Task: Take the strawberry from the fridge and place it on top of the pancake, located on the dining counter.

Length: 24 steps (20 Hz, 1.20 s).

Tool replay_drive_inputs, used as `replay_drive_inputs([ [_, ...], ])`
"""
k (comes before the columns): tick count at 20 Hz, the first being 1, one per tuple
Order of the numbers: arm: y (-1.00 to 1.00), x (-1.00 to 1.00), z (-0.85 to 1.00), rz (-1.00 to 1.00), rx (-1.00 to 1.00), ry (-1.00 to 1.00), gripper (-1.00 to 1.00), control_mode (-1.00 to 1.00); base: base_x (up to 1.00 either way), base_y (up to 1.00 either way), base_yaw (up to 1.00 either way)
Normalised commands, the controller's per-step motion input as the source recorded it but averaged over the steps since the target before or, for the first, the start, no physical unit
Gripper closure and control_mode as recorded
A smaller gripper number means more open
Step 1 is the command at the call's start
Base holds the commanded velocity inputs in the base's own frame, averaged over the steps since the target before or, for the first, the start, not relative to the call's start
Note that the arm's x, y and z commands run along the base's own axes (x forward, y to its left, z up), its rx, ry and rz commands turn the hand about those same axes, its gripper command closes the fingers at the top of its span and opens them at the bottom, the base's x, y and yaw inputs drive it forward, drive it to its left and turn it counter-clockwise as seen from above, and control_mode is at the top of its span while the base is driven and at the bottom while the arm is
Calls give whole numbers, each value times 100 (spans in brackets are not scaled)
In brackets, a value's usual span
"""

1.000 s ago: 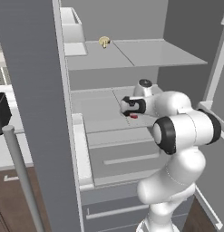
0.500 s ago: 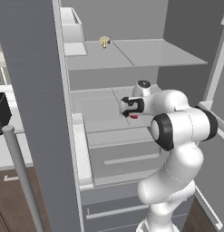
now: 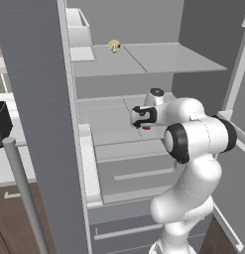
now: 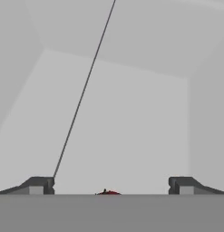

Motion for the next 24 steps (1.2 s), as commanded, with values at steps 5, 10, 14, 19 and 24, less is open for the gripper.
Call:
replay_drive_inputs([
  [5, 0, -32, -23, 0, 0, -4, -100, -100, 0, 0, 0],
  [10, 0, -26, -10, 0, 0, -4, -100, -100, 0, 0, 0],
  [14, 4, 5, -10, 0, 0, 0, -100, -100, 0, 0, 0],
  [19, 2, 13, -12, 0, 1, 0, 100, -100, 0, 0, 0],
  [24, 0, -4, -29, 0, 3, 0, 100, -100, 0, 0, 0],
])
